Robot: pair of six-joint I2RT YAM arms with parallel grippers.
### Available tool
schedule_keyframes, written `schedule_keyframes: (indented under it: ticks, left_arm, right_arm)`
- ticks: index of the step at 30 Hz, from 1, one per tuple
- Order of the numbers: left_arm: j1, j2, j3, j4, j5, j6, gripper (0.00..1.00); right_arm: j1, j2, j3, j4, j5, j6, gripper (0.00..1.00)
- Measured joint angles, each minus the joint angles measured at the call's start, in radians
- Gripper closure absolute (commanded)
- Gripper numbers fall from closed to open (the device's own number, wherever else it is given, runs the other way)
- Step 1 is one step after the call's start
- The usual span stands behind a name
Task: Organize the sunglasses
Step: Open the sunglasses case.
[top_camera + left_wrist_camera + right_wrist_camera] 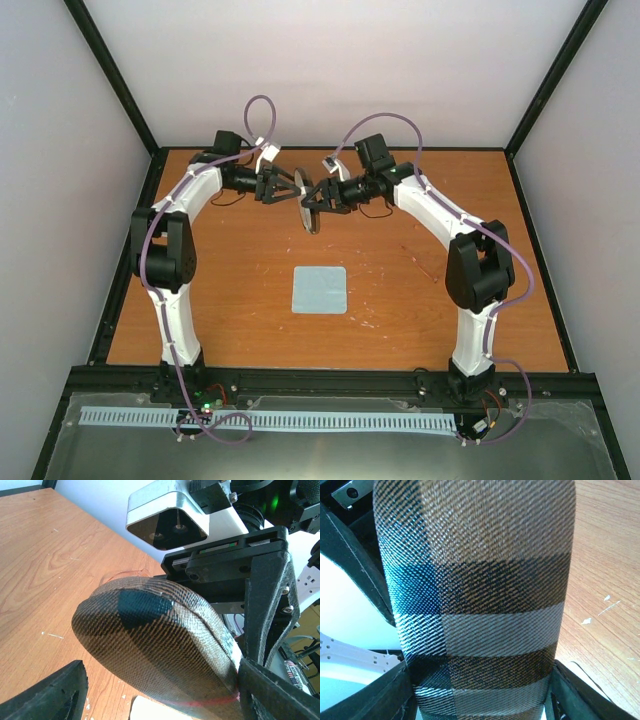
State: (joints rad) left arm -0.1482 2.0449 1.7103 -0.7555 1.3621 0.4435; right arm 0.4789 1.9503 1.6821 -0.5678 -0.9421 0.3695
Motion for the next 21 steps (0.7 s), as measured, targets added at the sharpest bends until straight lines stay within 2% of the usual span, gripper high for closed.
schedule_keyframes:
  ticks: [7, 21]
  left_arm:
    - [-0.008, 0.0, -0.007, 0.024, -0.056, -0.01, 0.26]
    - [-0.005, 0.025, -0.008, 0.023, -0.178, 0.041, 0.28]
  right_arm:
    - [-0.003, 0.0, 0.0, -0.008, 0.033, 0.02, 0.97]
    - [-0.012, 0.0, -0.018, -0.026, 0.109, 0.077, 0.97]
